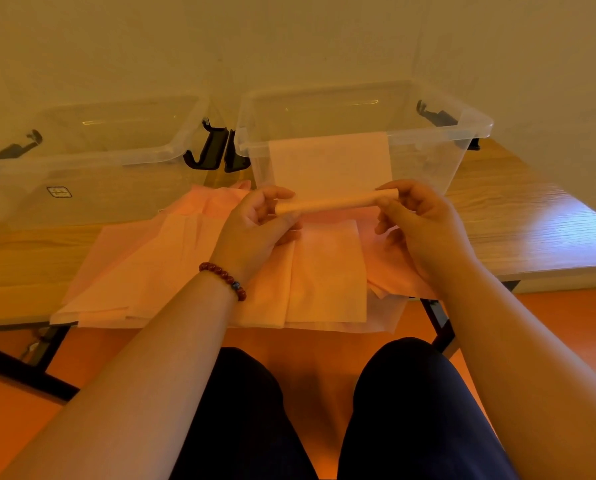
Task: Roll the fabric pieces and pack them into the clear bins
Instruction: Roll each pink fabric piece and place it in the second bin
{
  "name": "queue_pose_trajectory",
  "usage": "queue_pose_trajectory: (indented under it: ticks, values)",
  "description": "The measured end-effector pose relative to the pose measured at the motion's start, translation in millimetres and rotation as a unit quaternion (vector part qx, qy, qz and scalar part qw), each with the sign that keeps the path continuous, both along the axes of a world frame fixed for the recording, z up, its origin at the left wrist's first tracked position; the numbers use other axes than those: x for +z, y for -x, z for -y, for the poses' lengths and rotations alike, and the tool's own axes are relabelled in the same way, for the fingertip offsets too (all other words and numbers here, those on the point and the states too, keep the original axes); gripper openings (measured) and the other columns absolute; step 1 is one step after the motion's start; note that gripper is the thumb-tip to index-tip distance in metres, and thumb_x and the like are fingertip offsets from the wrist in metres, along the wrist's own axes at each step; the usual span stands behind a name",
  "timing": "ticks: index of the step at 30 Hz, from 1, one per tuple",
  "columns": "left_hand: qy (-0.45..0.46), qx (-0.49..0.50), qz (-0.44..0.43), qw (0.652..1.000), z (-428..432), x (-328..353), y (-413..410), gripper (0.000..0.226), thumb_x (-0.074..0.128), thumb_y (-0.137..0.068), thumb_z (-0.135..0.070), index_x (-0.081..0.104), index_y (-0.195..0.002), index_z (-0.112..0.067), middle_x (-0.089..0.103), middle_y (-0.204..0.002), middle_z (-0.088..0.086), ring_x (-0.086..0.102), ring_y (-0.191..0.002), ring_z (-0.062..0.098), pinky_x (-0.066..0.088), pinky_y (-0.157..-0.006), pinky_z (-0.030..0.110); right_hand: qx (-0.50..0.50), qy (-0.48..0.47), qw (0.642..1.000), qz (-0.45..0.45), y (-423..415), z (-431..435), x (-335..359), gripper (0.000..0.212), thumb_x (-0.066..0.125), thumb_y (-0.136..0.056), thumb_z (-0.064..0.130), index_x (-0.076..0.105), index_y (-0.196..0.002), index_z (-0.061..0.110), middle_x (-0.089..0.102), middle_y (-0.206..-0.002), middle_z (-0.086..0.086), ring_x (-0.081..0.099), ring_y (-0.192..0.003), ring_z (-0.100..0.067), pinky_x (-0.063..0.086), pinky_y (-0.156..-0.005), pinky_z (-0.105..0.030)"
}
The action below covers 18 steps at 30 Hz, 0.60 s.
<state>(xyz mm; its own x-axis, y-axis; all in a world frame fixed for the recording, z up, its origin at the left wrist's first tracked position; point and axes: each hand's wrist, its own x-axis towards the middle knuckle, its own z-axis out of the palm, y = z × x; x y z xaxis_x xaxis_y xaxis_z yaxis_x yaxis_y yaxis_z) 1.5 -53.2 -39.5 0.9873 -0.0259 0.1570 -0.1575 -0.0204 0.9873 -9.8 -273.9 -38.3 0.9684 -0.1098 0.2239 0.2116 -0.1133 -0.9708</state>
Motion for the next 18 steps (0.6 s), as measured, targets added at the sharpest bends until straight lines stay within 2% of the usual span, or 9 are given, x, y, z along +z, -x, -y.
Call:
queue_pose_trajectory:
  ticks: [3, 5, 8, 11, 16, 18]
  values:
    - [-0.019, 0.010, 0.011, 1.000, -0.2, -1.1, 0.5, 0.016, 0.062, -0.090, -0.010, 0.063, -0.096, -0.024, 0.067, -0.097, 0.002, 0.067, -0.085, 0.012, 0.055, -0.072, 0.022, -0.002, -0.003, 1.000, -0.001, -0.3, -1.0, 0.1, 0.008, 0.060, -0.096, 0.024, 0.067, -0.094, 0.024, 0.066, -0.072, 0.003, 0.065, -0.070, -0.014, 0.050, -0.059, -0.031]
    - [-0.020, 0.023, 0.009, 0.999, 0.2, -1.5, -0.1, 0.011, 0.063, -0.090, -0.012, 0.064, -0.095, -0.022, 0.068, -0.091, 0.002, 0.068, -0.081, 0.010, 0.056, -0.071, 0.023, 0.007, -0.006, 1.000, -0.002, -0.5, -1.0, 0.9, 0.008, 0.060, -0.095, 0.023, 0.066, -0.099, 0.025, 0.070, -0.083, 0.006, 0.068, -0.077, -0.014, 0.052, -0.059, -0.030]
    - [-0.009, 0.030, 0.000, 1.000, 1.4, -0.6, -0.4, 0.007, 0.061, -0.091, -0.013, 0.064, -0.095, -0.018, 0.069, -0.085, 0.000, 0.068, -0.075, 0.007, 0.055, -0.067, 0.021, 0.043, -0.023, 0.999, -0.004, -0.2, -1.3, 2.8, 0.031, 0.063, -0.092, 0.009, 0.061, -0.109, 0.034, 0.070, -0.102, 0.004, 0.069, -0.083, -0.014, 0.054, -0.060, -0.028]
    - [-0.004, 0.028, -0.002, 1.000, 2.2, 0.5, -0.1, 0.008, 0.060, -0.092, -0.014, 0.062, -0.098, -0.017, 0.069, -0.086, -0.001, 0.068, -0.074, 0.006, 0.055, -0.066, 0.020, 0.032, -0.009, 0.999, -0.006, -0.3, -1.9, 3.2, 0.025, 0.064, -0.091, 0.010, 0.063, -0.103, 0.032, 0.071, -0.094, 0.005, 0.069, -0.080, -0.012, 0.054, -0.060, -0.029]
    - [0.012, 0.007, -0.003, 1.000, 2.4, 2.4, 1.4, 0.023, 0.061, -0.090, -0.006, 0.060, -0.101, -0.026, 0.068, -0.100, 0.004, 0.069, -0.079, 0.008, 0.055, -0.066, 0.021, 0.004, -0.015, 1.000, -0.007, -1.3, -2.6, 0.7, 0.008, 0.062, -0.093, 0.017, 0.066, -0.092, 0.024, 0.070, -0.073, 0.005, 0.067, -0.075, -0.012, 0.051, -0.063, -0.031]
    - [0.010, 0.010, -0.003, 1.000, 2.2, 2.4, 1.8, 0.021, 0.061, -0.090, -0.006, 0.060, -0.099, -0.025, 0.069, -0.095, 0.002, 0.069, -0.078, 0.008, 0.055, -0.066, 0.022, -0.001, -0.014, 1.000, -0.005, -1.9, -2.6, 0.1, 0.007, 0.062, -0.094, 0.019, 0.067, -0.091, 0.024, 0.070, -0.072, 0.006, 0.068, -0.075, -0.012, 0.051, -0.065, -0.033]
